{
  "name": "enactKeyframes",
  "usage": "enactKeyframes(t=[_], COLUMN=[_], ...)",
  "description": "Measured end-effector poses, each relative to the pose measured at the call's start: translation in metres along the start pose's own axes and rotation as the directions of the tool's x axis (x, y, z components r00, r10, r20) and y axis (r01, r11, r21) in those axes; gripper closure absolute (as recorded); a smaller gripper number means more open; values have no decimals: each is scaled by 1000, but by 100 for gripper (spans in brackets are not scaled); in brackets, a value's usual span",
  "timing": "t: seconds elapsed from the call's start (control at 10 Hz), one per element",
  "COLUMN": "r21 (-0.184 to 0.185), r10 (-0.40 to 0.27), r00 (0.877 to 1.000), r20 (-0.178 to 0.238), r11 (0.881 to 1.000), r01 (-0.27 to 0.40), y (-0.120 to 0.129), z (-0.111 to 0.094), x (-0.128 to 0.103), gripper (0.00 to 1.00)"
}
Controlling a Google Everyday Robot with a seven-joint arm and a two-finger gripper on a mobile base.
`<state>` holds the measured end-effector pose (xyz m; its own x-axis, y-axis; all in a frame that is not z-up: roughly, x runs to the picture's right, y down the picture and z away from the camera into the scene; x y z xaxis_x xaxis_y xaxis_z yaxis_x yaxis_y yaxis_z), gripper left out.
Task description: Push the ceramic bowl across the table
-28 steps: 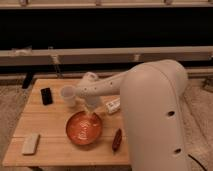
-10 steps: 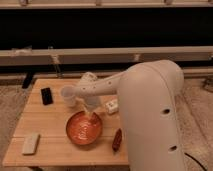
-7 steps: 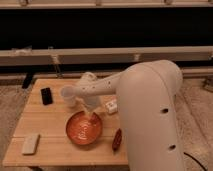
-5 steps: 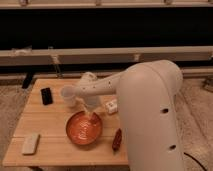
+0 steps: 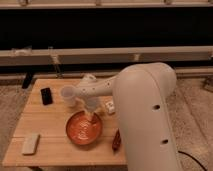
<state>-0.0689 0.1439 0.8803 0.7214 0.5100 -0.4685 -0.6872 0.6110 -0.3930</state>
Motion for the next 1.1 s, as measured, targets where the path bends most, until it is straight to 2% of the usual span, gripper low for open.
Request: enactKeyframes(t=[0.3,0.6,0.9,1.1], r21=[5,8,14,17], r10=[-7,-10,-10,-14], r00=[1000,1000,1000,1000], r20=[3,4,8,7], r11=[1000,1000,1000,1000], r01=[7,10,10,14], y=[-1,-3,-16,-14], z=[-7,-6,-10,-9], x=[-9,-11,-18,-19], gripper=[35,35,35,35])
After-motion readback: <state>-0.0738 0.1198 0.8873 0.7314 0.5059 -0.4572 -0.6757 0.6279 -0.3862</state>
